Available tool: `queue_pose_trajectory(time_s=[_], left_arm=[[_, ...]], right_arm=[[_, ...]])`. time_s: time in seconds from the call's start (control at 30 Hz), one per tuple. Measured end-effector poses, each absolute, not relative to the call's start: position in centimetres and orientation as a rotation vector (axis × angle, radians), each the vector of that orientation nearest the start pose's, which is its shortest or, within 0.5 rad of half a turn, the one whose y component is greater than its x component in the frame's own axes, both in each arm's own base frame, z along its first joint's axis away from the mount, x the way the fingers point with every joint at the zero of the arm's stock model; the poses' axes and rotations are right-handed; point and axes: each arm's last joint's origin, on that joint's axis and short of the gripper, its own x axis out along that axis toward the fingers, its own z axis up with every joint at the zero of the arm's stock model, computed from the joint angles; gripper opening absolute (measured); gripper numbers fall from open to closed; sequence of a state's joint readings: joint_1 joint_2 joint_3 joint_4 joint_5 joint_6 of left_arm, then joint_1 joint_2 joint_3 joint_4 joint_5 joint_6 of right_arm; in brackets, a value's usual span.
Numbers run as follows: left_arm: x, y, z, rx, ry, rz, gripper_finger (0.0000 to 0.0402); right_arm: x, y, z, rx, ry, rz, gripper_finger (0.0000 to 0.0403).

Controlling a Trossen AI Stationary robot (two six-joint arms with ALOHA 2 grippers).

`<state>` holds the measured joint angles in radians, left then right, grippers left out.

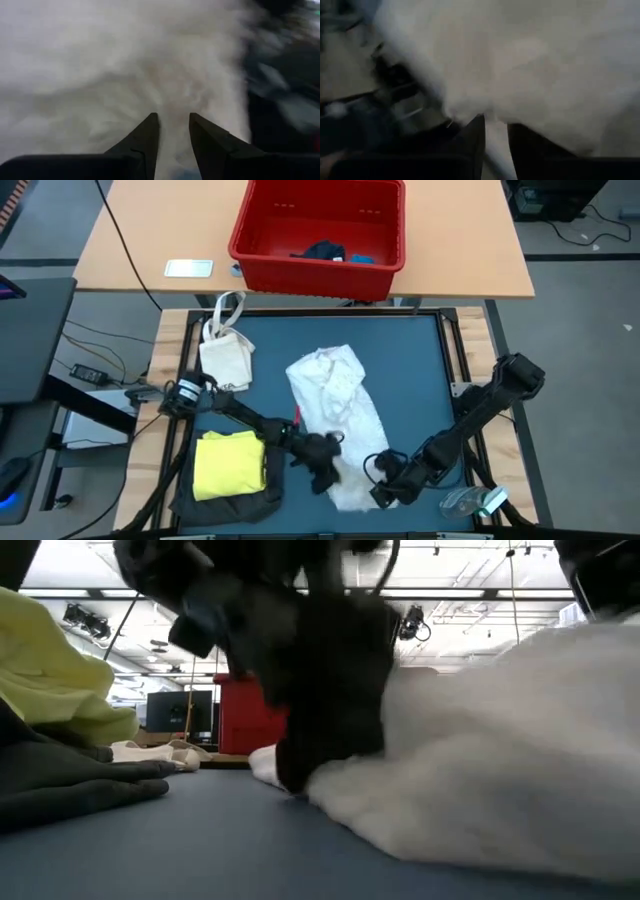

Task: Fold laundry
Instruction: Fold the white blouse

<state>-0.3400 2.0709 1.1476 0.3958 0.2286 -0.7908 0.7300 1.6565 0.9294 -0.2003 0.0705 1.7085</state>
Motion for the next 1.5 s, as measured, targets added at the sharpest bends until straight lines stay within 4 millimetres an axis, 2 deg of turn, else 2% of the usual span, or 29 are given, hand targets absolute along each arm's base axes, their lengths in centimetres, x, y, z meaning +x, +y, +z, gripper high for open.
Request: queue_pose_trajectory(time_s=[0.1,0.2,0.3,0.4,0.53,0.63,0.83,0.93,1.0,1.17,1.27,1.37,1.5], left_arm=[[39.7,-17.6,15.3,-0.728,0.653,-0.605,0.0114],[39.6,-19.9,18.6,-0.625,0.520,-0.816,0.0114],[39.6,-20.9,19.9,-0.526,0.489,-0.817,0.0114],[39.7,-20.0,19.3,-0.498,0.597,-0.612,0.0114],[39.5,-17.0,17.7,-0.483,0.746,-0.252,0.0114],[39.6,-14.4,16.5,-0.482,0.828,-0.088,0.0114],[40.5,-9.3,16.0,-0.486,0.872,0.041,0.0114],[40.7,-5.9,15.6,-0.526,0.914,0.143,0.0114],[40.5,-3.5,15.3,-0.562,0.952,0.225,0.0114],[39.9,1.8,15.1,-0.623,0.989,0.371,0.0114],[39.7,4.2,15.0,-0.680,0.977,0.446,0.0114],[39.6,5.9,15.1,-0.736,0.942,0.497,0.0114],[39.2,7.6,15.0,-0.763,0.939,0.543,0.0114]], right_arm=[[23.6,20.3,18.1,1.111,1.080,-0.368,0.0084],[23.2,19.3,18.7,1.085,1.072,-0.420,0.0081],[23.4,19.3,19.4,1.112,1.050,-0.391,0.0080],[23.4,20.5,19.9,1.169,1.015,-0.296,0.0080],[23.1,21.9,20.2,1.244,0.954,-0.255,0.0080],[22.5,21.9,20.0,1.222,0.914,-0.319,0.0080],[21.5,19.3,18.5,1.018,0.965,-0.595,0.0080],[21.4,18.4,18.2,0.949,1.019,-0.636,0.0080],[21.8,18.4,18.3,0.934,1.025,-0.597,0.0080],[23.7,19.7,19.2,0.989,0.940,-0.346,0.0078],[24.0,20.1,18.4,0.971,0.975,-0.321,0.0074],[23.7,19.7,16.4,0.908,1.092,-0.429,0.0071],[22.1,17.6,14.5,0.796,1.234,-0.765,0.0060]])
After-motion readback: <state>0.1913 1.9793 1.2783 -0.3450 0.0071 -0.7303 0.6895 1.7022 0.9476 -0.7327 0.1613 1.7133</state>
